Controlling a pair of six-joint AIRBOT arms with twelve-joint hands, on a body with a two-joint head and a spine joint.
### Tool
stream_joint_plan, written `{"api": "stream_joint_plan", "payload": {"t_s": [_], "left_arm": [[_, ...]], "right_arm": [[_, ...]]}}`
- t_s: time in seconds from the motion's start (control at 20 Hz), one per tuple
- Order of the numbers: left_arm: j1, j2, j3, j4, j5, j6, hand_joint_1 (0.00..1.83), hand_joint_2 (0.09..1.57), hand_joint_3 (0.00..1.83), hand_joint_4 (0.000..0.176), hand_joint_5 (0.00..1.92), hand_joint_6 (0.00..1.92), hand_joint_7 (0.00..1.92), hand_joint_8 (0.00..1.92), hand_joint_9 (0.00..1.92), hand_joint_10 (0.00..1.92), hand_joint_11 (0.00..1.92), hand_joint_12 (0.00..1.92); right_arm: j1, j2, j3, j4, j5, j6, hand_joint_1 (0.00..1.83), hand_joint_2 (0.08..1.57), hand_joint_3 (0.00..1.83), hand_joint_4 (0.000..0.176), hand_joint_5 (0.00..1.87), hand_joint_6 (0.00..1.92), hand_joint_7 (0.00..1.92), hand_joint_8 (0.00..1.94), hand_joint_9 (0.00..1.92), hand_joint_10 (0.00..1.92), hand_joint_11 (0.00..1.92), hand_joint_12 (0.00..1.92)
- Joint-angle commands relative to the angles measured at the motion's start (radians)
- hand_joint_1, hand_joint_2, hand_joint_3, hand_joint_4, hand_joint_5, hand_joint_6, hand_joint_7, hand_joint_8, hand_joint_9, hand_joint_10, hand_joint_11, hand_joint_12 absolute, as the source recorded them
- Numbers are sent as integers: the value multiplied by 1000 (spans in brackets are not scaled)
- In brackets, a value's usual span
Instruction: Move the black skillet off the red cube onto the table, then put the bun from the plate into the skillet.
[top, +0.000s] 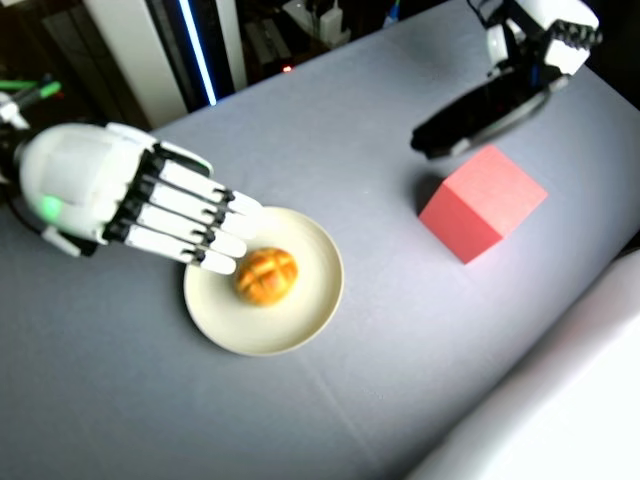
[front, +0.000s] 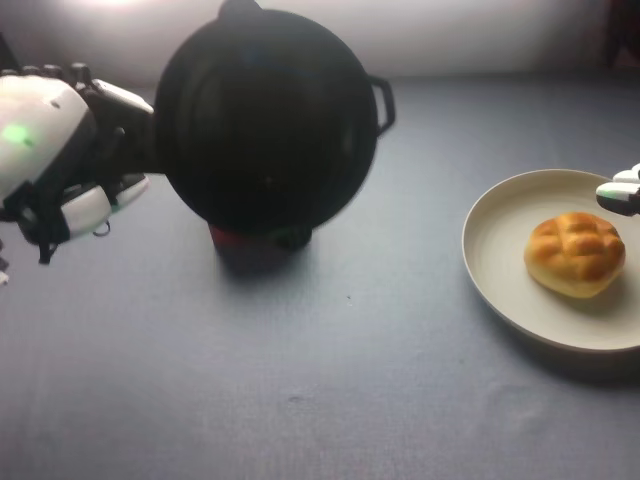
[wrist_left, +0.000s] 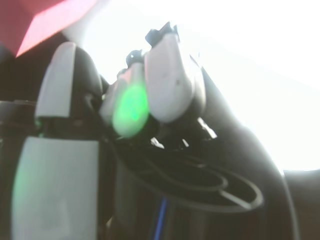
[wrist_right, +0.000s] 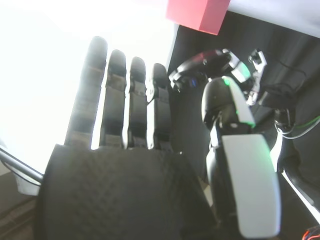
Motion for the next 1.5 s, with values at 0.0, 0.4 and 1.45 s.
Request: {"api": "stream_joint_plan", "payload": {"t_s": [0.0,0.4,1.45], "left_arm": [[2,16,-7,30,-167,-14,1344,1224,0,78,1105,1921,1355,1921,1564,1921,1620,1921],[107,53,-93,154,-126,-79,1408,1230,1,0,1214,1921,1478,1921,1648,1921,1643,1921],[88,26,-48,169,212,-9,919,1057,0,0,569,787,658,603,565,666,131,1332]], "right_arm": [[8,2,4,14,118,11,598,1302,2,0,454,0,431,3,445,8,513,79],[8,0,7,14,108,16,577,1315,0,0,437,4,427,3,447,5,514,66],[8,-4,8,14,98,17,588,1305,0,28,428,0,423,2,437,2,491,36]]}}
